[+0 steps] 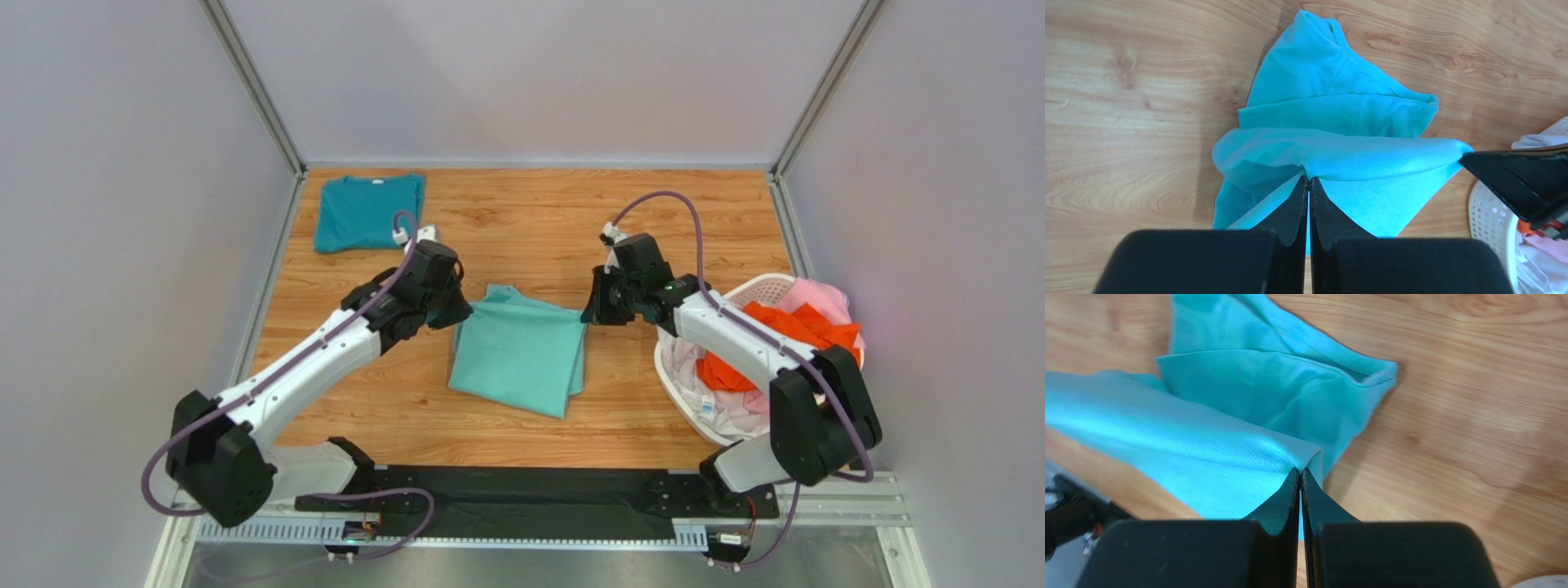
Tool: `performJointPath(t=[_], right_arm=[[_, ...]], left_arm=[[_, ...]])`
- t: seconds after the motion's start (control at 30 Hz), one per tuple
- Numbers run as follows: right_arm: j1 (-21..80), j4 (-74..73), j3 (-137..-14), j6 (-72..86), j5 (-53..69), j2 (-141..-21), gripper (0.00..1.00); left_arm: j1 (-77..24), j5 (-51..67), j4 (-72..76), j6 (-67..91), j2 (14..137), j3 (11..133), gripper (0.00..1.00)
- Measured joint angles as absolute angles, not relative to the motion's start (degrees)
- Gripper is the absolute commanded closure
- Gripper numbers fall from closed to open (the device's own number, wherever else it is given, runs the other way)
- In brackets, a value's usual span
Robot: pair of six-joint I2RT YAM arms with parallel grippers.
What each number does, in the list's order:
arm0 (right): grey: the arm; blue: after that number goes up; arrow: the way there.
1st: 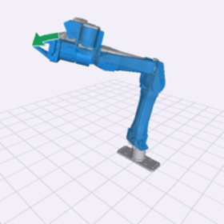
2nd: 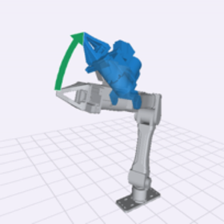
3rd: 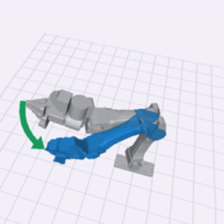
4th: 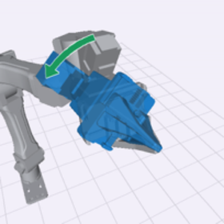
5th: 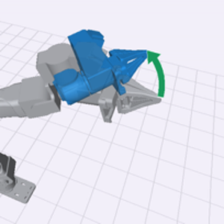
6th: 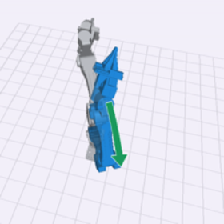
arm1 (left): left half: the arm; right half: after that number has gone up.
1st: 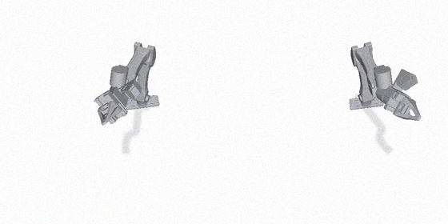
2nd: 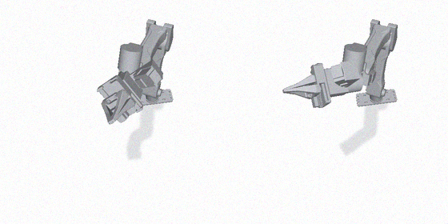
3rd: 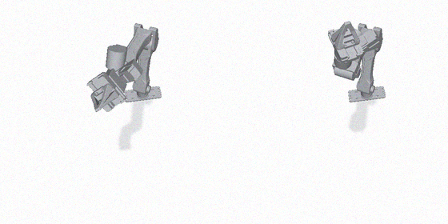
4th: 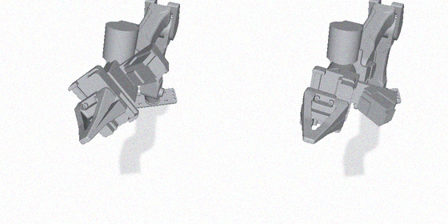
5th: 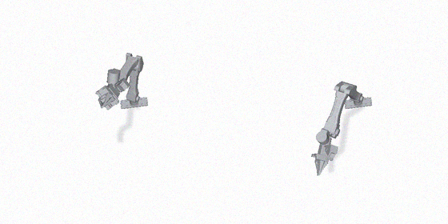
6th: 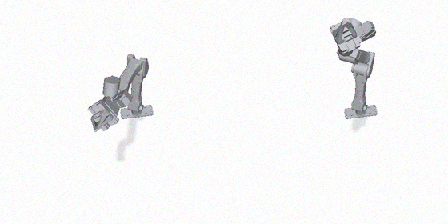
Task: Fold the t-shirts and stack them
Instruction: Fold the tshirt
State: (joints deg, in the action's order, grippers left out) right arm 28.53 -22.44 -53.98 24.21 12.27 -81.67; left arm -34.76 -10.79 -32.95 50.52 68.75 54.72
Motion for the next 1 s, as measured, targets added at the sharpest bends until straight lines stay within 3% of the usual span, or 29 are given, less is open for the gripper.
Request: performJointPath(t=[0.23,0.43,0.67,1.0], right_arm=[[26.92,-23.62,-58.33,27.90,2.46,-98.28,1.00],[26.63,-24.32,-64.34,30.28,-1.54,-104.92,1.00],[26.52,-23.20,-66.00,30.09,-1.54,-106.54,1.00],[26.52,-22.41,-67.09,28.29,-1.41,-107.48,1.00]], left_arm=[[-35.18,-11.81,-29.71,46.22,87.00,68.51,1.00],[-35.18,-10.81,-28.45,42.72,91.55,70.91,1.00],[-35.07,-12.23,-25.28,37.63,97.17,76.64,1.00],[-27.42,-10.76,-25.32,36.82,118.08,90.04,0.97]])
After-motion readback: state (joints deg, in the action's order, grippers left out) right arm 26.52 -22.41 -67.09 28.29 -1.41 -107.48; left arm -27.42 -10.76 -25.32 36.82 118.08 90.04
